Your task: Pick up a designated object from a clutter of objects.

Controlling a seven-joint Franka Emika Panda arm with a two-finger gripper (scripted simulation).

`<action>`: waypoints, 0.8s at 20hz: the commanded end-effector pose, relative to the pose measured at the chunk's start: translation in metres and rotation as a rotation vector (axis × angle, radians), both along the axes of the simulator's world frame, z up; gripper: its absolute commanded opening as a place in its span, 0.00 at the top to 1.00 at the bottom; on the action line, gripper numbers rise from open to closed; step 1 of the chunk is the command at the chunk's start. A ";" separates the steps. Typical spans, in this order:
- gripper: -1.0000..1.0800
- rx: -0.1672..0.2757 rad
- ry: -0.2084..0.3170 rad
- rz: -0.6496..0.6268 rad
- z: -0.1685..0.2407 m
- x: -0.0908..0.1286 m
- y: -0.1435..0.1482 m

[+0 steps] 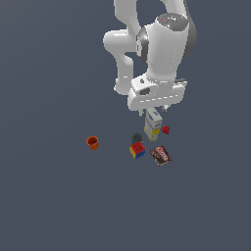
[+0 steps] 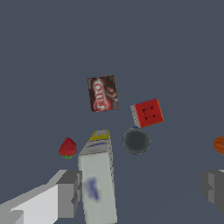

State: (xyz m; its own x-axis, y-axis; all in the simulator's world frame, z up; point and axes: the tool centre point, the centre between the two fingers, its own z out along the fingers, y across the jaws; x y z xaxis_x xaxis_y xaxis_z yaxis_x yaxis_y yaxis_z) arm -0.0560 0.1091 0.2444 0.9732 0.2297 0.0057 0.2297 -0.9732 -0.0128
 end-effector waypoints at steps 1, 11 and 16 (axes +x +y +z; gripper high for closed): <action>0.04 -0.003 0.000 0.041 -0.012 -0.015 0.010; 0.04 -0.013 0.002 0.134 -0.040 -0.053 0.030; 0.04 -0.014 0.002 0.139 -0.042 -0.055 0.031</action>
State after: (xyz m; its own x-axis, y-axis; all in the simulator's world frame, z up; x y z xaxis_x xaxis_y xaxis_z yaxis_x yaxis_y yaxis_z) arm -0.1116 0.1406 0.2027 0.9318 0.3629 -0.0007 0.3629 -0.9318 -0.0004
